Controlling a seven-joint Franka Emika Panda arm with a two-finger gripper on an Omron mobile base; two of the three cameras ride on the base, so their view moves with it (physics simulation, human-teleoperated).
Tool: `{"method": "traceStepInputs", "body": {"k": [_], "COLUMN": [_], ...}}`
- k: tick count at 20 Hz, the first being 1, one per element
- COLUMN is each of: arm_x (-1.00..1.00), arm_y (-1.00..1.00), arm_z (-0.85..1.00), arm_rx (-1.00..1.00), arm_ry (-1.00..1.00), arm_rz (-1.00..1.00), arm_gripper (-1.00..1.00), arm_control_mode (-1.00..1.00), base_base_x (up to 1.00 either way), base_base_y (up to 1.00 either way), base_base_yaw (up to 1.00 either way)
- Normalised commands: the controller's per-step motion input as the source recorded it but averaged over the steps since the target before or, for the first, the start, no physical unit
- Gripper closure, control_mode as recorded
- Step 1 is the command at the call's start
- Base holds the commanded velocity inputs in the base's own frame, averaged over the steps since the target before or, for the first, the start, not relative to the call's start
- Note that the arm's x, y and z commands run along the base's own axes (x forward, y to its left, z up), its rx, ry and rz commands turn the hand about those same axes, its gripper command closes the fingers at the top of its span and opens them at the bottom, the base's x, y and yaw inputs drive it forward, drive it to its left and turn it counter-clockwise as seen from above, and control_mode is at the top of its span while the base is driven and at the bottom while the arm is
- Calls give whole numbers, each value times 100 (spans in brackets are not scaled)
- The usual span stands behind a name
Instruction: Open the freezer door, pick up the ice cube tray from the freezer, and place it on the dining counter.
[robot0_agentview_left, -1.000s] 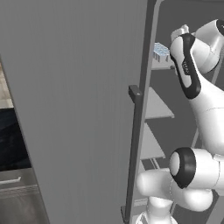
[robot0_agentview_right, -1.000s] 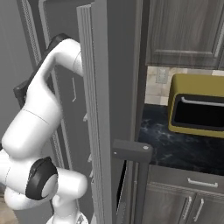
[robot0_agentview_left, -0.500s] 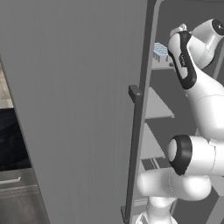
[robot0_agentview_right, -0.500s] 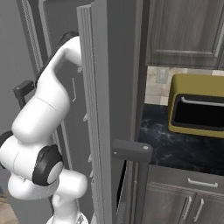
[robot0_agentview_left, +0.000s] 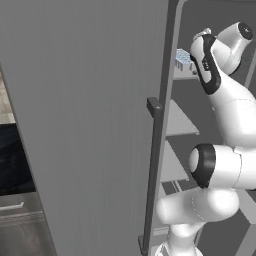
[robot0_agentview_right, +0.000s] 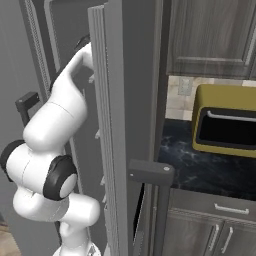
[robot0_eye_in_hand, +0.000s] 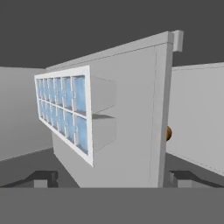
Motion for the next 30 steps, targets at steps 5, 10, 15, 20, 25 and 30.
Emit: {"method": "traceStepInputs", "body": {"k": [5, 10, 15, 20, 25, 30], "arm_x": [23, 30, 37, 32, 23, 13], "arm_y": [-2, -10, -9, -2, -7, -3], "arm_z": [-22, -4, 0, 0, 0, 0], "arm_rx": [0, 0, 0, 0, 0, 0], "arm_ry": [0, 0, 0, 2, 1, 0], "arm_rz": [0, 0, 0, 0, 0, 0], "arm_gripper": [-100, -100, -100, -100, -100, -100], "arm_control_mode": [-100, -100, -100, -100, -100, -100], "base_base_x": [0, 0, 0, 0, 0, 0], "base_base_y": [0, 0, 0, 0, 0, 0], "base_base_yaw": [0, 0, 0, 0, 0, 0]}}
